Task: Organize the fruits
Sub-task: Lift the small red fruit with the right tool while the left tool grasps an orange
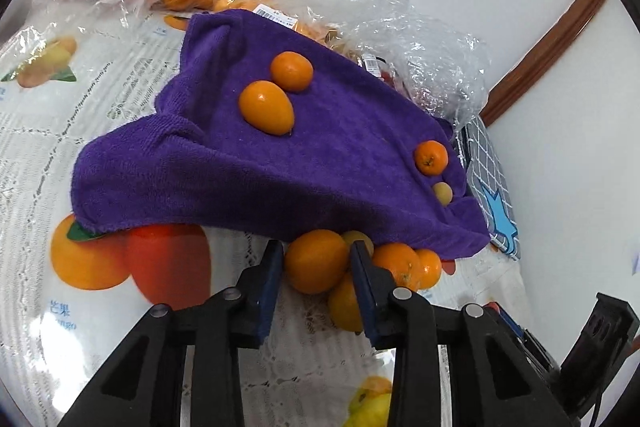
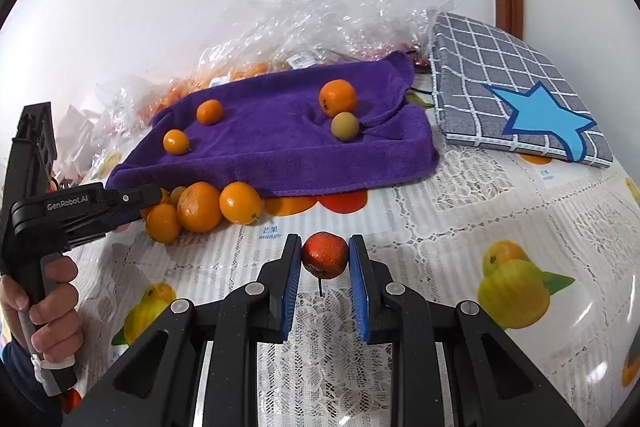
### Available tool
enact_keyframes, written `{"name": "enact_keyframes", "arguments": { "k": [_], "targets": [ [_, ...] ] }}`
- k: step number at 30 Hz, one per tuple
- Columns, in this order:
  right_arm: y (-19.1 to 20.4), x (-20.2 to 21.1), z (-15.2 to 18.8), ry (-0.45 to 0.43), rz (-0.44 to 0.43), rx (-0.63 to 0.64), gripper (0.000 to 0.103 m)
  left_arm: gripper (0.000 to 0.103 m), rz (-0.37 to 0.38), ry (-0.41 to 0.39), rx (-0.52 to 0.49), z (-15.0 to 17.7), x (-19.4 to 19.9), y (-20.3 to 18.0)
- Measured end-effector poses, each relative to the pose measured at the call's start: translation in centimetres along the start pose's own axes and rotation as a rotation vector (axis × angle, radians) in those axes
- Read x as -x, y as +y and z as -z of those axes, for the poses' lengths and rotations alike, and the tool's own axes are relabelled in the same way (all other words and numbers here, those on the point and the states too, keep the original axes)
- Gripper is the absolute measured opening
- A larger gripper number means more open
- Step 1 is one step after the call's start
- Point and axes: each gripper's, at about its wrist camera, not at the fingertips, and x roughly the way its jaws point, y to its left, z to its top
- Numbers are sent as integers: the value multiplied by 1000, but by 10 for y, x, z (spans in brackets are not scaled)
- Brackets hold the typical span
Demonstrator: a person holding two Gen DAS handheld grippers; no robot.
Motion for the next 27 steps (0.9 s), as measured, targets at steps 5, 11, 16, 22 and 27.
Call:
{"name": "enact_keyframes", "arguments": {
  "k": [5, 11, 16, 22, 27],
  "targets": [
    [-5, 4, 2, -21, -38, -25, 24, 33, -51, -51, -2, 3, 21, 7],
    [-2, -2, -1, -5, -58, -14, 24, 34, -191, -101, -57, 22, 38, 13],
    [-4, -5, -2, 9, -55, -21, 24, 35, -237, -74, -140, 26, 28, 0],
    [0, -11, -3, 36, -47, 6, 24, 34, -214, -70, -136, 22, 26, 1],
    [5, -9, -2, 28, -27, 34, 24, 33, -184, -73, -113, 20, 24, 3]
  ]
}}
